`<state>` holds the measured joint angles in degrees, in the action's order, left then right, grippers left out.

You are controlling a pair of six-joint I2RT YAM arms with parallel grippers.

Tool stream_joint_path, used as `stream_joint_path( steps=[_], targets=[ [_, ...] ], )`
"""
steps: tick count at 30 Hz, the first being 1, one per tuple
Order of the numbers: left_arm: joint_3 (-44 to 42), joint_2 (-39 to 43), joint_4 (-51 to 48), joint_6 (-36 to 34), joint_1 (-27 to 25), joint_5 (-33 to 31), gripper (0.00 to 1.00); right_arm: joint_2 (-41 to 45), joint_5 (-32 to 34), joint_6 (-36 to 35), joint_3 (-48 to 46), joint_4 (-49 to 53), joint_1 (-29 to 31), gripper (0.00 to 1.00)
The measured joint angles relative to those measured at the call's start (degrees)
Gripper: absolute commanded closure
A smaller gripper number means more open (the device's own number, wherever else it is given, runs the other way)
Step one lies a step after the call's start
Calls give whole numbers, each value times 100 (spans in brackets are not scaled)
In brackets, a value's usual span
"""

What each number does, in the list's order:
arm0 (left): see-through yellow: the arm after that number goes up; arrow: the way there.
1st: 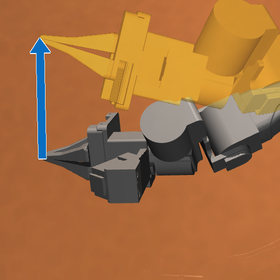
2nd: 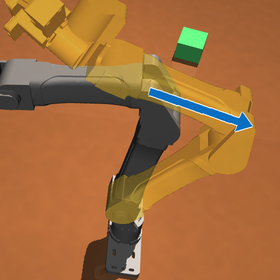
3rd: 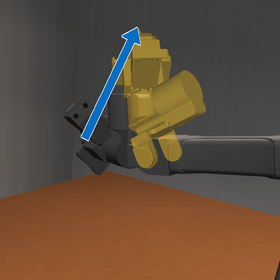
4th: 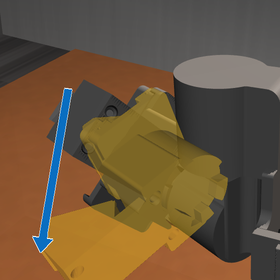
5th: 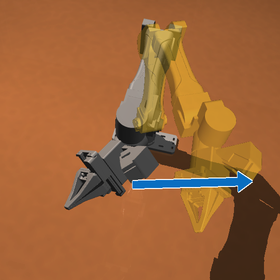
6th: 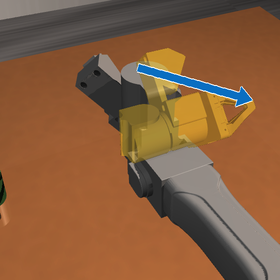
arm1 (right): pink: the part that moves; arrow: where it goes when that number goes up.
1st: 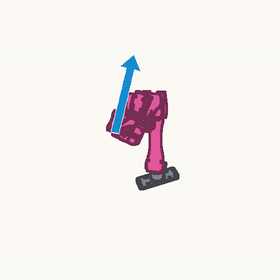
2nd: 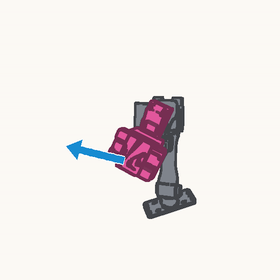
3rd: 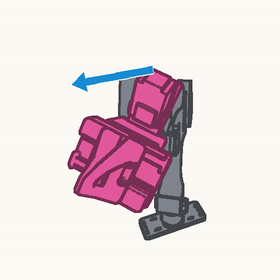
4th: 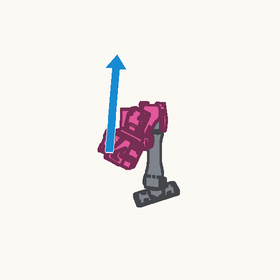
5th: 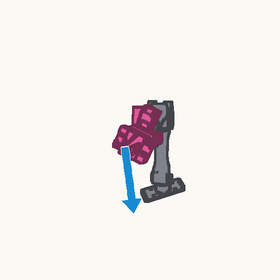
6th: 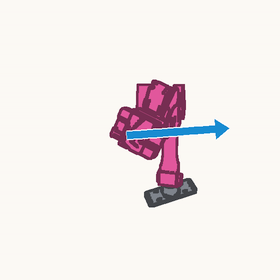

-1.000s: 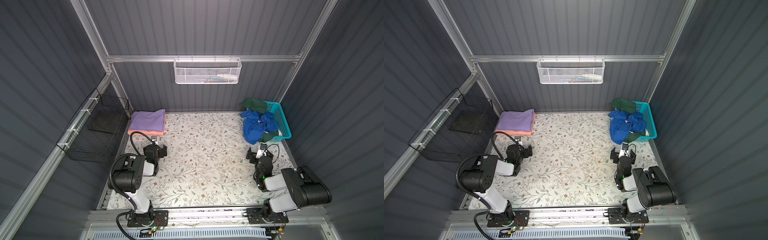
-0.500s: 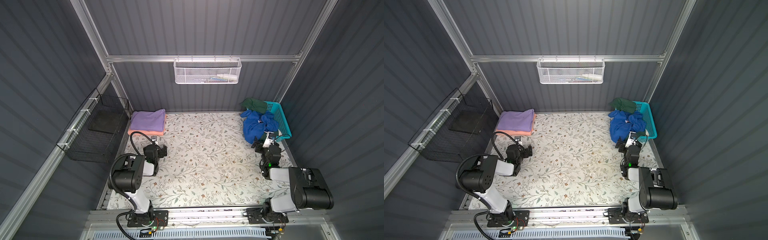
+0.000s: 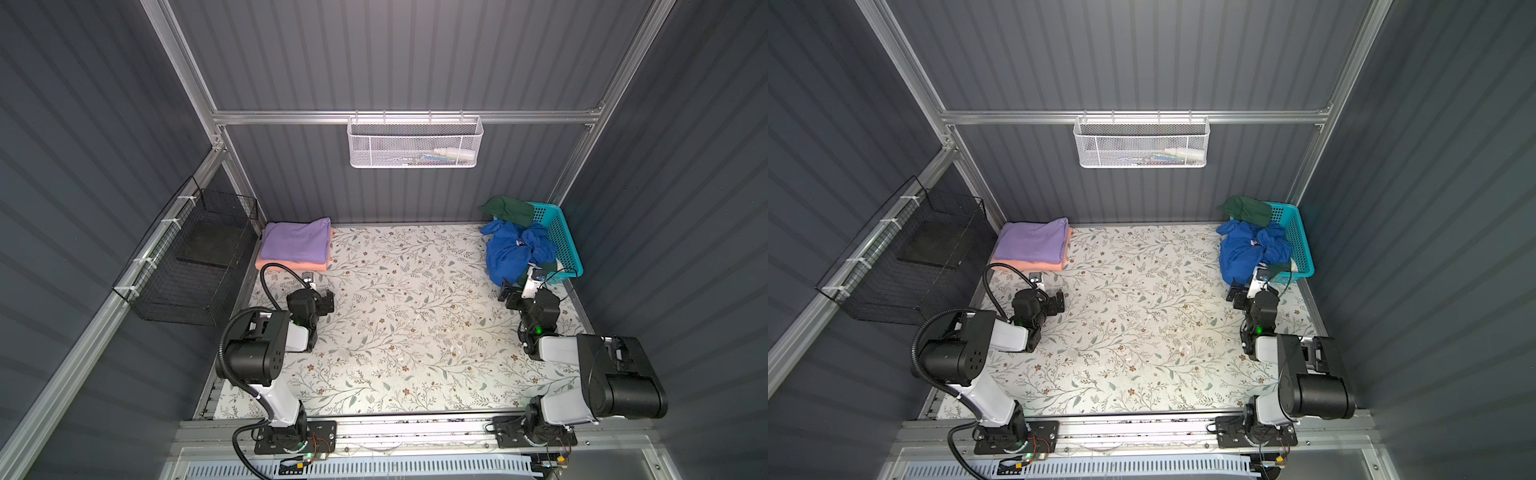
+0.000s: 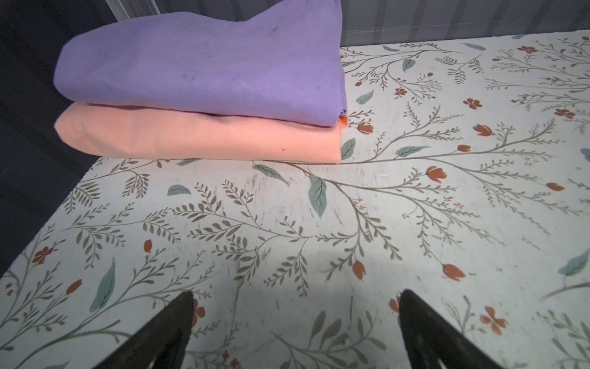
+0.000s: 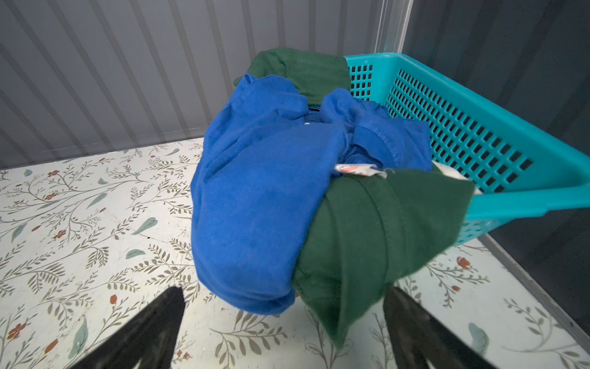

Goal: Fold and stack the t-shirts

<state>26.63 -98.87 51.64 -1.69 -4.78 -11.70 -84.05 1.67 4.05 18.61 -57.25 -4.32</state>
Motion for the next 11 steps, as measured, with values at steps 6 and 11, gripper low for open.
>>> stream_joint_path(
  steps=[6, 11],
  targets=[
    [0, 0, 0, -4, 0, 87, 0, 0, -4, 0, -20, 4, 0, 1],
    [0, 0, -33, -2, 44, 236, 0, 0, -4, 0, -20, 4, 0, 1]
  ],
)
